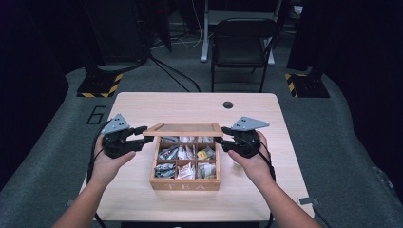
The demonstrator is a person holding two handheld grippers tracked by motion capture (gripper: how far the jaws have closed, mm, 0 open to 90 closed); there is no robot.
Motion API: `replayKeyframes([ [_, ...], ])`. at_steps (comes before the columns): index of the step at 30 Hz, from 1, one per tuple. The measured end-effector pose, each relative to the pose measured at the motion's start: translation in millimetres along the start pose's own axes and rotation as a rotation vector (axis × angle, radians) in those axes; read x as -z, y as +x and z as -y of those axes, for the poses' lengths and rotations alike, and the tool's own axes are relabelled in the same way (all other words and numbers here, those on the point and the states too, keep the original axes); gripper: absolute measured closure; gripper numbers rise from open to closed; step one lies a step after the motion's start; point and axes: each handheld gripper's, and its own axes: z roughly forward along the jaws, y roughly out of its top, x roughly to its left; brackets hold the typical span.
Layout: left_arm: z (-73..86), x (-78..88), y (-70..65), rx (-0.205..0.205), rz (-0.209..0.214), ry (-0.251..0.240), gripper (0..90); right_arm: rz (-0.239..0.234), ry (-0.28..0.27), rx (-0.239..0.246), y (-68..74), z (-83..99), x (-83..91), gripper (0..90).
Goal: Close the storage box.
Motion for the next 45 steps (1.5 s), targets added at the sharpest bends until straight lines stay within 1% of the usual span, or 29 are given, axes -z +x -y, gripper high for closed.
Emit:
replayKeyframes([
  [1,1.1,-0.2,-0.7,0.002,-0.005,-0.004,55.3,0.001,0.007,-0.011,1.1,1.0,0.7,55.5],
  [3,3.0,-0.1,-1.6,0.002,-0.004,-0.007,55.2,-0.002,0.001,-0.006,1.6,2.6,0.7,55.5],
  [4,3.9,-0.1,-2.1,0.003,-0.006,-0.008,55.2,0.002,0.000,-0.012,2.4,3.2,0.7,55.5],
  [5,4.8,0.4,-2.4,0.002,-0.004,-0.005,55.2,0.000,0.000,-0.006,2.4,4.0,0.9,55.5],
  [6,6.0,0.3,-3.0,0.002,-0.006,-0.008,55.2,-0.002,0.006,-0.011,3.2,4.9,1.6,55.5],
  [8,8.0,0.8,-4.1,0.002,-0.007,-0.006,55.2,-0.001,0.001,-0.001,3.9,6.6,1.4,55.4],
  [14,14.4,1.4,-8.5,-0.006,-0.014,-0.001,55.1,0.005,-0.006,-0.003,7.7,13.7,2.0,55.3],
  [15,16.2,1.0,-9.4,-0.002,-0.016,-0.008,55.0,0.004,-0.001,-0.009,8.7,15.0,2.5,55.2],
  [16,17.4,1.7,-9.8,-0.003,-0.010,0.002,54.8,0.000,-0.006,0.000,8.5,16.5,2.1,55.1],
  [18,20.5,1.6,-11.4,-0.001,-0.015,-0.002,54.5,0.001,0.000,-0.010,10.9,19.4,2.8,55.1],
  [19,21.9,1.6,-12.1,-0.001,-0.013,0.000,54.4,0.001,-0.008,-0.002,10.9,21.2,2.5,55.0],
  [20,23.4,1.4,-13.0,-0.003,-0.018,-0.004,54.4,0.005,-0.005,-0.010,12.2,22.8,2.8,54.9],
  [22,26.5,1.6,-15.2,-0.004,-0.024,-0.004,54.4,0.004,-0.008,-0.007,13.4,25.9,2.7,54.7],
  [24,30.8,1.8,-16.8,0.002,-0.020,-0.002,54.2,0.008,-0.005,-0.018,15.7,28.9,2.6,54.5],
  [26,34.3,1.9,-17.8,0.007,-0.016,0.000,53.8,0.009,-0.005,0.000,17.5,33.0,2.6,54.4],
  [27,36.5,1.8,-18.6,0.010,-0.017,-0.001,53.7,0.015,-0.001,-0.004,18.9,34.2,2.8,54.4],
  [28,38.8,1.9,-19.4,0.018,-0.016,-0.004,53.6,0.015,-0.001,0.012,19.4,35.9,2.6,54.4],
  [29,41.0,2.0,-19.9,0.023,-0.011,-0.006,53.6,0.017,0.000,0.011,20.8,37.6,2.7,54.4],
  [32,46.7,2.1,-21.7,0.033,-0.005,-0.006,53.8,0.024,-0.001,0.005,23.6,43.1,2.4,54.1],
  [34,49.8,1.8,-23.4,0.037,-0.003,0.003,53.8,0.018,-0.003,-0.017,25.4,47.6,2.1,54.1],
  [36,52.6,2.8,-25.4,0.039,-0.001,0.013,53.7,0.015,-0.004,-0.027,26.5,51.9,1.5,54.0],
  [38,55.4,3.5,-27.4,0.051,0.010,0.012,52.2,0.010,0.002,-0.018,26.8,54.7,1.0,54.0],
  [39,56.0,4.5,-27.9,0.051,0.013,0.014,52.2,0.011,0.006,-0.023,27.9,56.0,1.0,54.1],
  [40,56.9,5.4,-29.0,0.055,0.013,0.006,52.2,0.010,0.008,-0.019,27.9,56.6,0.8,54.1],
  [41,57.5,6.8,-29.7,0.057,0.019,0.009,52.2,0.013,0.011,-0.027,28.9,57.5,0.9,54.2],
  [42,58.4,7.6,-31.4,0.065,0.019,0.002,52.3,0.011,0.007,-0.029,29.2,58.2,0.6,54.2],
  [44,59.4,9.3,-32.3,0.056,0.022,0.012,52.3,0.012,0.008,-0.032,29.8,60.0,0.5,54.2],
  [45,60.3,9.4,-33.4,0.058,0.019,0.009,52.3,0.011,0.007,-0.032,29.8,61.0,0.1,54.2],
])
